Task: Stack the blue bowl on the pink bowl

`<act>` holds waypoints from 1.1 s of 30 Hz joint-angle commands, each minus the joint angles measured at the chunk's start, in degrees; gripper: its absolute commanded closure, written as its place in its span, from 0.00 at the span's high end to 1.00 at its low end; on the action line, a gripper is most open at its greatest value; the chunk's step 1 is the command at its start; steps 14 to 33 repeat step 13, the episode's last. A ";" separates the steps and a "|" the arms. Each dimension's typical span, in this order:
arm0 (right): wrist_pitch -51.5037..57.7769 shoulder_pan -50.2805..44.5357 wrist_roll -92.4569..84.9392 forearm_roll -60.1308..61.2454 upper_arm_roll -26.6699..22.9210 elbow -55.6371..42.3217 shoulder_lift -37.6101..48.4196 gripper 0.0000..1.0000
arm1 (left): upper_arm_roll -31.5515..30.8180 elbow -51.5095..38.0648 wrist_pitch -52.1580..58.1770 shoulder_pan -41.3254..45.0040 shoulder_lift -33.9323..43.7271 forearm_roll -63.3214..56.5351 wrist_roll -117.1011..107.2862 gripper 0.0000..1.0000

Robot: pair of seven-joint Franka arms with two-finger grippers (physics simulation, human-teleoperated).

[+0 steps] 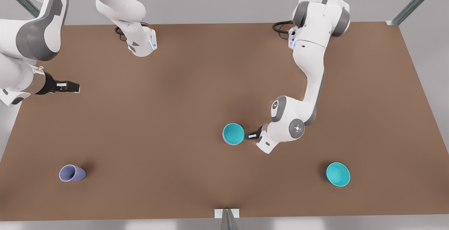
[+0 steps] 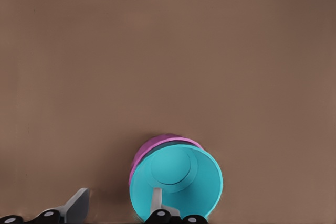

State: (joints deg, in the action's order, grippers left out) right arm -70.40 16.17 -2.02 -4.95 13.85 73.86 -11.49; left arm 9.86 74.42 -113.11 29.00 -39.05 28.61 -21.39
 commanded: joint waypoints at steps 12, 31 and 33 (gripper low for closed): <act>-0.17 0.00 -0.35 0.03 0.03 0.06 0.15 1.00 | -1.07 1.87 38.76 -5.36 29.99 -29.84 22.62 1.00; -0.17 0.00 -0.35 -0.06 0.03 0.06 0.07 1.00 | -1.07 1.87 38.93 -5.36 30.08 -29.75 22.79 1.00; -0.17 0.00 -0.35 -0.06 0.03 0.06 0.07 1.00 | -1.07 1.87 38.93 -5.36 30.08 -29.75 22.79 1.00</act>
